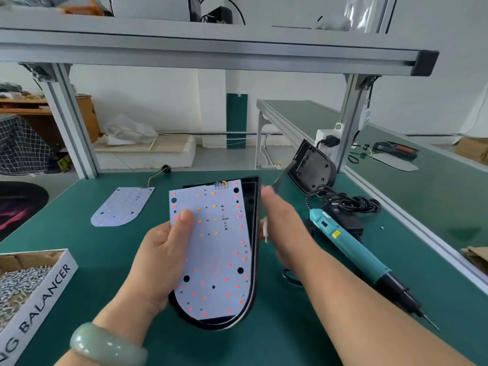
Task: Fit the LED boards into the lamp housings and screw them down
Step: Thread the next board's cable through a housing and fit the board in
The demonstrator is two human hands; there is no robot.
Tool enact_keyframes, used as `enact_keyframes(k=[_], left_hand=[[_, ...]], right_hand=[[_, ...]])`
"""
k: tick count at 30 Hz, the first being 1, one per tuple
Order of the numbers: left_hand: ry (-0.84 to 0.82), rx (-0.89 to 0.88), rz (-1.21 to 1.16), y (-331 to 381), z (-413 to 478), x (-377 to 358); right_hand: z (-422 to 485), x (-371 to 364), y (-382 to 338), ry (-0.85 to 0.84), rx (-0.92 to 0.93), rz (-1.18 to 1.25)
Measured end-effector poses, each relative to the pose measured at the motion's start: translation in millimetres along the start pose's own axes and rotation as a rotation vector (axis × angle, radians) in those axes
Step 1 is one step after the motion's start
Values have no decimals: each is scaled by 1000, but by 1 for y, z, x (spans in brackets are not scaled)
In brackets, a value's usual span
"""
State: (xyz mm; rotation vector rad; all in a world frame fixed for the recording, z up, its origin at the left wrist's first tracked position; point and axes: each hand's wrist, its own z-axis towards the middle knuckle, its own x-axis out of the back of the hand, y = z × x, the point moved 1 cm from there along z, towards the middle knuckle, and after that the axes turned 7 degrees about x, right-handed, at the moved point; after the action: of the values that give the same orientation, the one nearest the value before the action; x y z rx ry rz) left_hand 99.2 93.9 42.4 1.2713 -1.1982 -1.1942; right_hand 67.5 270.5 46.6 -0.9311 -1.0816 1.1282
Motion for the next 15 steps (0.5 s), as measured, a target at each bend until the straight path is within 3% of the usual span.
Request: enact_keyframes(k=[3,5,7,9,11,13,15], left_hand=[[133,-84,185,-8,9,2],[163,-149,331,-11,11,-2],[130,-246,513,-12,13,-4],[108,-355,665,-11,13,-6],[163,-473,630,-5,8,-9],[180,-558,413,-1,4,-9],[130,-483,132,2,3,-4]], right_hand=[[-10,4,-4,-39,-140,462],[-21,-3,-3,-94,-109,401],[-29,-11,-3,18,-41,227],[-32,-14,0,129,-17,249],[-32,-14,-2,143,-13,352],[-31,-10,-3,158,-15,390],[-32,-7,-4,159,-28,404]])
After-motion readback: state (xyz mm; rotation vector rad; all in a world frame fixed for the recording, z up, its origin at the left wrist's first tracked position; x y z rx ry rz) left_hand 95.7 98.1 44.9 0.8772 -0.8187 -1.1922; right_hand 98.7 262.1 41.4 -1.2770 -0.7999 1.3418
